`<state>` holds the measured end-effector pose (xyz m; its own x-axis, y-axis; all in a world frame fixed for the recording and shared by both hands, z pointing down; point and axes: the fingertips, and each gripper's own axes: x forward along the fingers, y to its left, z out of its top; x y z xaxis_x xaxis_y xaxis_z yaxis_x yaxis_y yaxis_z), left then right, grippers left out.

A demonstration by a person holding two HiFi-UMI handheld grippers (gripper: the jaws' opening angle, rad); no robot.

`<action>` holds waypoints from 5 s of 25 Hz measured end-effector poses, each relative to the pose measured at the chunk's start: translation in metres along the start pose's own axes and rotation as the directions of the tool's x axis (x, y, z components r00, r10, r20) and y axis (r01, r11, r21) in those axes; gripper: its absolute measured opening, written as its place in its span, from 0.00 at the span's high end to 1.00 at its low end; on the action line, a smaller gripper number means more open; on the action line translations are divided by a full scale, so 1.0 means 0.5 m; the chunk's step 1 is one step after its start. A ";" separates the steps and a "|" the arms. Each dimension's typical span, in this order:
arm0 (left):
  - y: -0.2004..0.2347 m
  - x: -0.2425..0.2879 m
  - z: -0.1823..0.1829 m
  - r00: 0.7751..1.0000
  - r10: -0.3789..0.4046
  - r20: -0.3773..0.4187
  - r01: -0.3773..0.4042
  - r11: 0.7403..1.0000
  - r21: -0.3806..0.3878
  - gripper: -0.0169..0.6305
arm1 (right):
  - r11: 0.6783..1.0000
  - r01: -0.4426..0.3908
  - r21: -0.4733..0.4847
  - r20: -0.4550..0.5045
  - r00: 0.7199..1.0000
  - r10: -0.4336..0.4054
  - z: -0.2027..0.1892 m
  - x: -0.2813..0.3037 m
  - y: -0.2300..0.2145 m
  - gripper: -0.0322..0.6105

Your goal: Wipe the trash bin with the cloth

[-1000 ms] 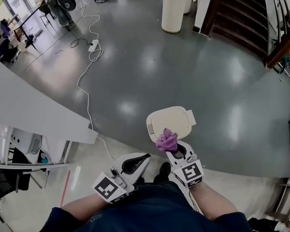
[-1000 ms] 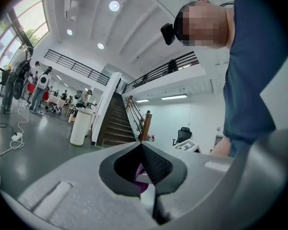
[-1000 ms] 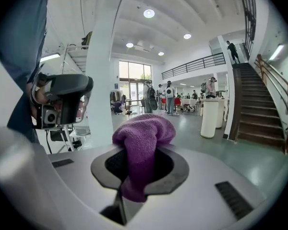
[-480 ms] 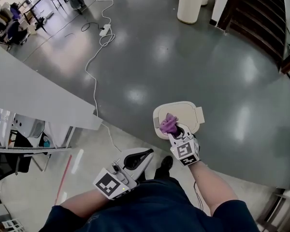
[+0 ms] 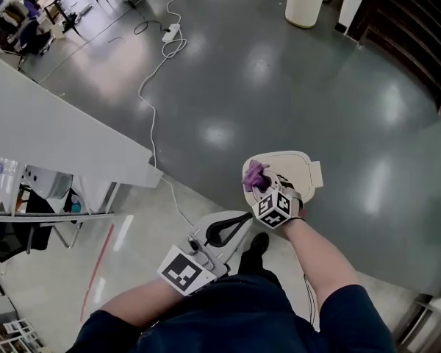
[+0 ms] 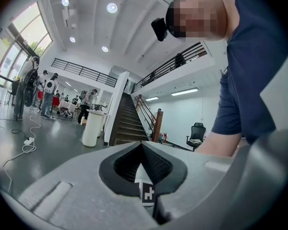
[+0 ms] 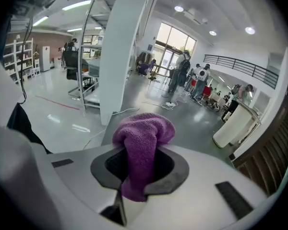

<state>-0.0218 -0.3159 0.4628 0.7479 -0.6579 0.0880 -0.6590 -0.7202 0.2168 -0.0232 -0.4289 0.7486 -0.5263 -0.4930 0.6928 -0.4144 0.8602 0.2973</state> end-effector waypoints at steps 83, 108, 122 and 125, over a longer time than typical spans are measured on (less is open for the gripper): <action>-0.224 0.107 -0.032 0.987 -0.137 -0.087 0.141 0.989 0.046 0.99 | 0.989 0.044 -0.141 -0.417 0.904 -0.099 -0.489 -0.167 -0.041 0.83; -0.249 -0.145 -0.008 0.960 -0.278 -0.020 0.279 0.956 0.094 0.99 | 0.871 0.277 0.407 -0.103 0.961 -0.258 -0.077 -0.432 0.184 0.83; -0.256 -0.351 0.016 0.928 -0.373 0.005 0.371 0.925 0.075 0.99 | 0.735 0.180 0.654 0.159 0.917 -0.366 0.260 -0.676 0.407 0.83; -0.286 -0.355 0.038 0.924 -0.381 0.022 0.378 0.921 0.095 0.99 | 0.725 0.154 0.671 0.213 0.897 -0.387 0.284 -0.736 0.406 0.83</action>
<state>-0.0616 -0.1003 0.3980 0.9407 -0.3384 -0.0232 -0.3320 -0.9328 0.1402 -0.0190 -0.0916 0.4606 -0.4696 -0.8030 0.3669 -0.8798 0.4604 -0.1183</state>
